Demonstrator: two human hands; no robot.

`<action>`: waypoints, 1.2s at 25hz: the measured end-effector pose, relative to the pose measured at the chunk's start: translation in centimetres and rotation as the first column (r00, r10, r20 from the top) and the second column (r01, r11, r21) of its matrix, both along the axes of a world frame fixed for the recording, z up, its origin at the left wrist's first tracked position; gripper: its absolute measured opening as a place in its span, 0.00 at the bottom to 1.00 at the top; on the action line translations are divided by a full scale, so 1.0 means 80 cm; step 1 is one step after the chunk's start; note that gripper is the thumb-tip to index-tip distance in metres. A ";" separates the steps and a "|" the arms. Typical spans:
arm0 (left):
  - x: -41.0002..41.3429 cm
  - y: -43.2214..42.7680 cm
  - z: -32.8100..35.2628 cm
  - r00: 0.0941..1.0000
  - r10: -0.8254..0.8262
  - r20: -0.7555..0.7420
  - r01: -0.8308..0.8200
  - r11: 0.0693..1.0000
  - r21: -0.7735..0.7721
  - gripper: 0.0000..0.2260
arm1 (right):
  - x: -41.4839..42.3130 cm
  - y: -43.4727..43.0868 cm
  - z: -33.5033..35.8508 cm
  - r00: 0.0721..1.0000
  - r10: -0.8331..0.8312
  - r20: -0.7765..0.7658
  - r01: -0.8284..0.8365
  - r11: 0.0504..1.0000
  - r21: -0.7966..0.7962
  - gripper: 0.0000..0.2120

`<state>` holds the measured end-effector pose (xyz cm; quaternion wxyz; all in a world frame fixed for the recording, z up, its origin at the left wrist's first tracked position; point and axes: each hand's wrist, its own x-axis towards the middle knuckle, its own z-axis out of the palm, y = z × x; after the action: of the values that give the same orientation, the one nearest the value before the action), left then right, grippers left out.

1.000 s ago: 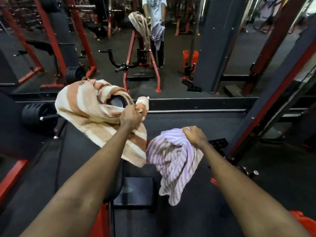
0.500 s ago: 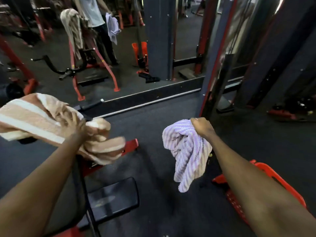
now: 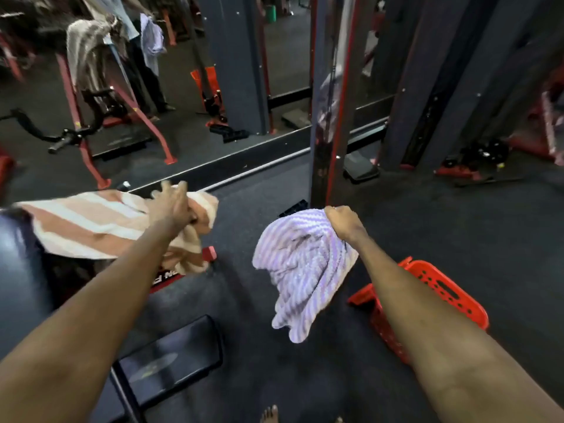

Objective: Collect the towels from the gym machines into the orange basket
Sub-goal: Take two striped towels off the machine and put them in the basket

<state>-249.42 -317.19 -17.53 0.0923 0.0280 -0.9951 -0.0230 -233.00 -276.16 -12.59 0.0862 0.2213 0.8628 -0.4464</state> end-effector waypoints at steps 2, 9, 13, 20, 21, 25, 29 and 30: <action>0.118 0.138 0.120 0.992 -0.016 0.128 0.022 0.999 -0.044 0.29 | 0.013 0.037 0.003 1.000 -0.018 -0.002 0.018 1.000 0.002 0.18; 0.145 0.341 0.080 0.897 -0.268 0.351 0.241 0.963 0.119 0.23 | 0.073 0.187 -0.015 0.964 -0.263 0.029 0.262 0.965 0.015 0.22; 0.119 0.441 0.070 0.852 -0.402 0.337 0.341 0.913 0.225 0.23 | 0.100 0.262 -0.039 0.892 -0.447 0.060 0.446 0.894 0.030 0.21; 0.076 0.643 0.111 0.757 -0.597 0.266 0.447 0.769 0.457 0.19 | 0.115 0.368 -0.064 0.759 -0.644 0.095 0.634 0.765 0.114 0.27; 0.073 0.665 0.117 0.735 -0.624 0.266 0.456 0.745 0.487 0.18 | 0.118 0.380 -0.064 0.738 -0.667 0.101 0.657 0.745 0.119 0.27; 0.064 0.739 0.127 0.703 -0.660 0.266 0.436 0.695 0.571 0.20 | 0.131 0.426 -0.069 0.656 -0.747 0.109 0.738 0.665 0.114 0.28; 0.063 0.797 0.126 0.672 -0.659 0.339 0.313 0.667 0.676 0.22 | 0.139 0.466 -0.079 0.635 -0.761 0.135 0.755 0.648 0.099 0.28; 0.062 0.815 0.127 0.664 -0.662 0.347 0.294 0.658 0.693 0.23 | 0.140 0.478 -0.083 0.635 -0.760 0.139 0.755 0.649 0.098 0.28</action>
<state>-244.48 -252.02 -7.36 -0.2354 -0.2175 -0.8836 -0.3414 -221.82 -237.91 -19.24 -0.0400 0.6003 0.6869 -0.4077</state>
